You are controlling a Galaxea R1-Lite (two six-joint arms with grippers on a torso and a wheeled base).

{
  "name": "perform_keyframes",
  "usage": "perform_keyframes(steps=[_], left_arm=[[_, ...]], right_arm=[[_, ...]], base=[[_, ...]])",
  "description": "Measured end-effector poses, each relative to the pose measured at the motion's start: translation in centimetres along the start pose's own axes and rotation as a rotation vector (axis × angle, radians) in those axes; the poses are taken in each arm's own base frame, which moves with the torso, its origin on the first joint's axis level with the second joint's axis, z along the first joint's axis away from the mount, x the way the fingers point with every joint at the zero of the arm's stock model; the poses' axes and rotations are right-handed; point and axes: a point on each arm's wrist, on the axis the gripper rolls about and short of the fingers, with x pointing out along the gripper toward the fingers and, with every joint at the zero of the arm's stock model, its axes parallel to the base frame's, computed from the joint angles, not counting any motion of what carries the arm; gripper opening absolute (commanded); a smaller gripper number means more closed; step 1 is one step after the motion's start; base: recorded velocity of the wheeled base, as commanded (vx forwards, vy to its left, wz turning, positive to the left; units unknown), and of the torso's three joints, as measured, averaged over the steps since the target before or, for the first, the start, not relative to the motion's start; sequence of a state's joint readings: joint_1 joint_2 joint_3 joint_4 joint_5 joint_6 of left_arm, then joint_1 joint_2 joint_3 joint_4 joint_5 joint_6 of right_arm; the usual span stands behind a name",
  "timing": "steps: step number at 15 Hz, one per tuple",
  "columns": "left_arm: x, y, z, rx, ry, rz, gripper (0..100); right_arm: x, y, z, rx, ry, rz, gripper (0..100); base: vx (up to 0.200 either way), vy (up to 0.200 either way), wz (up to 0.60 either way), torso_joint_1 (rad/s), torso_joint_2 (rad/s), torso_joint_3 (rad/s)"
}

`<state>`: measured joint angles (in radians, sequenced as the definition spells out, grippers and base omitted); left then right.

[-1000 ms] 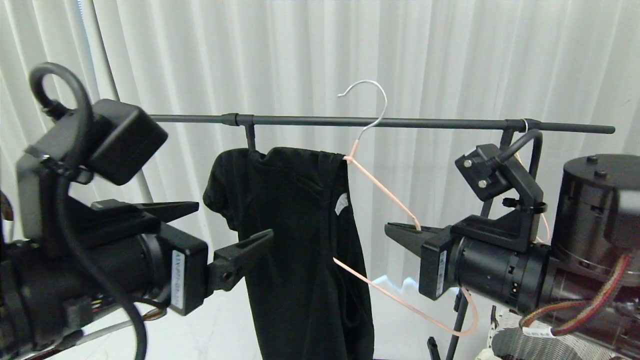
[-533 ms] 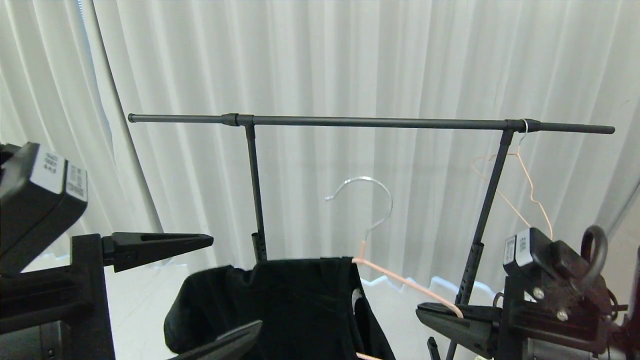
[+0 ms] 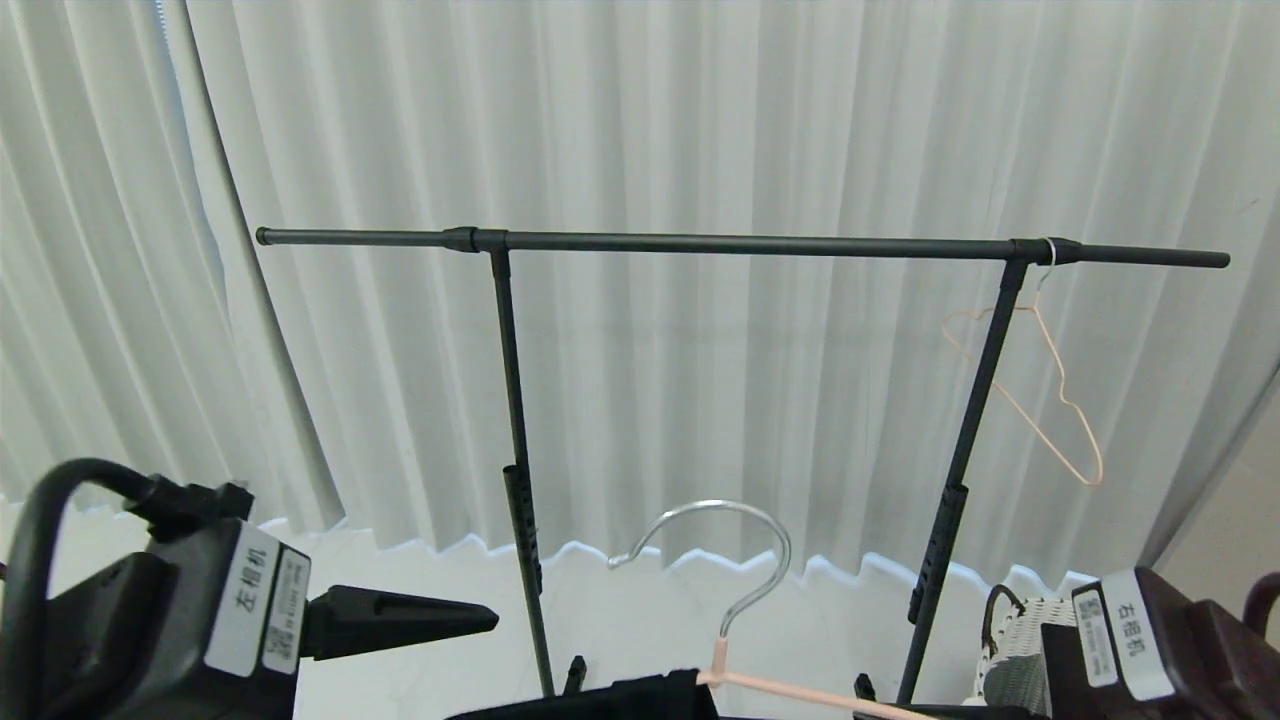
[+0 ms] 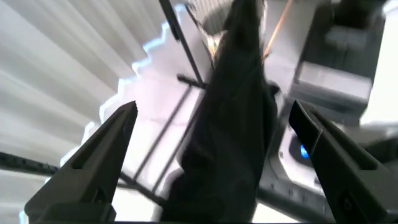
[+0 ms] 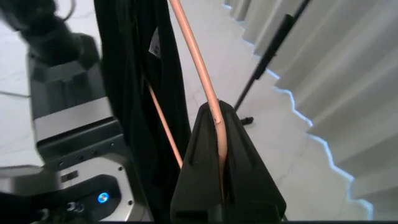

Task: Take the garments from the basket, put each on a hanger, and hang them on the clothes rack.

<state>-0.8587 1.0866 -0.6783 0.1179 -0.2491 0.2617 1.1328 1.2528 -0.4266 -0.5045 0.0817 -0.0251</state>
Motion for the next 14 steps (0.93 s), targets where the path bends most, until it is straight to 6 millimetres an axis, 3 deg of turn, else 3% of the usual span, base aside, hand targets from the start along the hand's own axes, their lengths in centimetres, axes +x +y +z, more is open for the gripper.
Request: perform_keyframes(steps=[7, 8, 14], left_arm=[[1.3, -0.1, -1.7, -0.015, 0.079, -0.027, 100], [1.3, -0.2, -1.7, -0.016, 0.081, -0.028, 0], [1.4, -0.4, -2.4, 0.007, 0.101, -0.036, 0]], right_arm=[[0.2, 1.5, 0.5, -0.032, -0.023, 0.074, 0], [0.2, 1.6, 0.6, -0.034, -0.026, 0.079, 0], [0.4, 1.6, 1.5, -0.03, -0.053, 0.05, 0]], base=[[0.0, 0.0, 0.0, 0.0, 0.0, 0.0], [0.0, 0.0, 0.0, 0.0, 0.0, 0.0], [0.0, 0.0, 0.0, 0.0, 0.0, 0.0]])
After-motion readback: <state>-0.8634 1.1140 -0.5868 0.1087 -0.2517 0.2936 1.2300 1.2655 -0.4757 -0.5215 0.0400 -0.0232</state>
